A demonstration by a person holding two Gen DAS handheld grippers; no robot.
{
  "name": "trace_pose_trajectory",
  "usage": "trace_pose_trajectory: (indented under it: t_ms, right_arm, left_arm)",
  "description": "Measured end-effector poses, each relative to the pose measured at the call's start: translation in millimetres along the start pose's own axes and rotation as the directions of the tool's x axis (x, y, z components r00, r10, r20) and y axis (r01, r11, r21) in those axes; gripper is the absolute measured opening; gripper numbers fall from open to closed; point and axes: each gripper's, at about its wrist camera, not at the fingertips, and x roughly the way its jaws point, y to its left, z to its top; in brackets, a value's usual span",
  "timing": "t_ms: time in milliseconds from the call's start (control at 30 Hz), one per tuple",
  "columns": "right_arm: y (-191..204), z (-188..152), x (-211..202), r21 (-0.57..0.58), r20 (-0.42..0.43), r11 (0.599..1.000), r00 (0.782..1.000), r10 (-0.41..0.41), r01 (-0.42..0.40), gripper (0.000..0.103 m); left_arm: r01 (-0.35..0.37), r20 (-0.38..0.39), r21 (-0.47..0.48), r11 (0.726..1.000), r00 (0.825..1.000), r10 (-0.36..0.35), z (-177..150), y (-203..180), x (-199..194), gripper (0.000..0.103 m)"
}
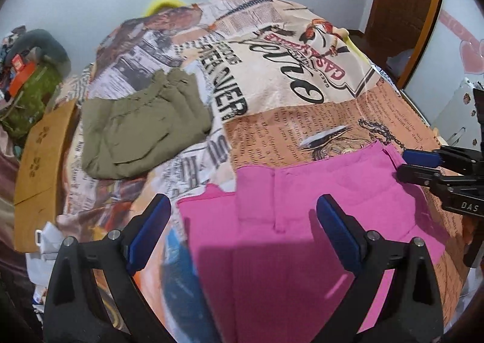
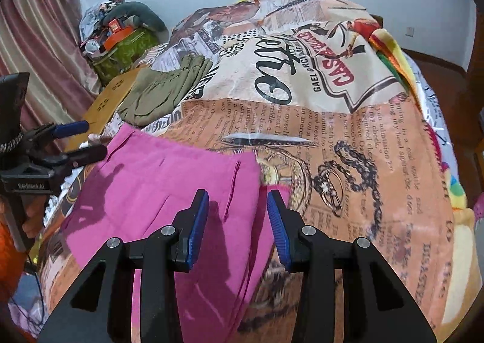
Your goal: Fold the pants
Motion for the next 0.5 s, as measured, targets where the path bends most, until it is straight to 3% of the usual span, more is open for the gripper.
trace_pose_trajectory:
  t_ms: [200,300,500]
  right_arm:
    - [-3,3,20,-0.002,-0.038,0.999,0.998,0.05,-0.051,0.036]
    - [-1,0,24,-0.037,-0.031,0.999,0.999,0.027,-0.028,0.029]
    - [-2,-4,24,-0.075,-0.011,0.997,1.0,0.011,-0.012,0.02]
  left_arm:
    - [0.009,-0.066,-0.045,0.999,0.998,-0.012,-2,3,28,0.071]
    - [0.008,-0.055,-0.061,0.998,0.998,-0.011,-6,4,33,0.064]
    - [-0.05,-0.036,-0.068,0.996,0.998,0.048,-10,5,39,0.064]
